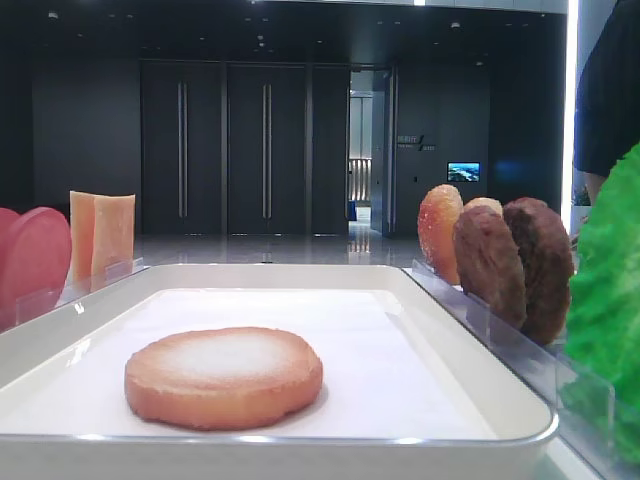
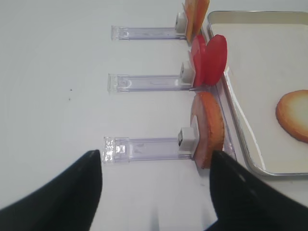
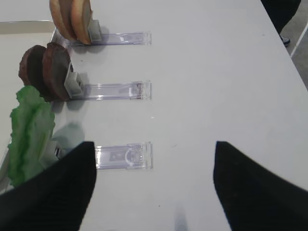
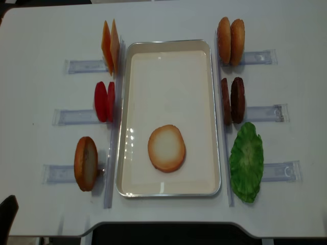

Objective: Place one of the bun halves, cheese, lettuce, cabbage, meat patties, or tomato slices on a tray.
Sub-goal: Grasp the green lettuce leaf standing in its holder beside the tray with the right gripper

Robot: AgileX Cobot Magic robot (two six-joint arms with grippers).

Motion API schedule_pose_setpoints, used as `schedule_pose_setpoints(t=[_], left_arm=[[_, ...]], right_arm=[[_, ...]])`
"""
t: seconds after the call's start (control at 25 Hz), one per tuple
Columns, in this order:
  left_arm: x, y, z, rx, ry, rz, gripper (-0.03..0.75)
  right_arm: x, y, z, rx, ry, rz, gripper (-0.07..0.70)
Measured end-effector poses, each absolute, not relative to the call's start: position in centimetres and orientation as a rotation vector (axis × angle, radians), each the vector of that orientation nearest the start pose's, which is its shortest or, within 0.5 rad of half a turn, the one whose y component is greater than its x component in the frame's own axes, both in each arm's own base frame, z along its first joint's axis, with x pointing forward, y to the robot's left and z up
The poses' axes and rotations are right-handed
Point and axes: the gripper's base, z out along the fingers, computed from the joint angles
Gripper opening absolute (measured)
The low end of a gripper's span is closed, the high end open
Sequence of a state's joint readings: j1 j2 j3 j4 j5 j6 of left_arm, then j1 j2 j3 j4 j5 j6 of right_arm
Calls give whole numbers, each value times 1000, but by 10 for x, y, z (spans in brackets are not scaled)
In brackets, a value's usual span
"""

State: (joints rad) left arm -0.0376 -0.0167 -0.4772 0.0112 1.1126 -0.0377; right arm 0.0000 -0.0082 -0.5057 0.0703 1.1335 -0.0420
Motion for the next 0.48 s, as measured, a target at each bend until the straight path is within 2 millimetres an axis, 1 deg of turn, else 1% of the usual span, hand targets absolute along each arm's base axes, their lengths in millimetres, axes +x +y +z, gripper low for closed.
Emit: schedule_pose_setpoints(t=[0.16,0.24,0.48], left_arm=[[-7,1,267,-1,2102,-32,534],[-7,1,267,-1,2102,-32,534],[-7,1,267,-1,2102,-32,534]], right_arm=[[-10,6,273,-51,2101,60,489],[-7,6,273,-51,2125,60,489],[28,6,280,-48,2310,66,489]])
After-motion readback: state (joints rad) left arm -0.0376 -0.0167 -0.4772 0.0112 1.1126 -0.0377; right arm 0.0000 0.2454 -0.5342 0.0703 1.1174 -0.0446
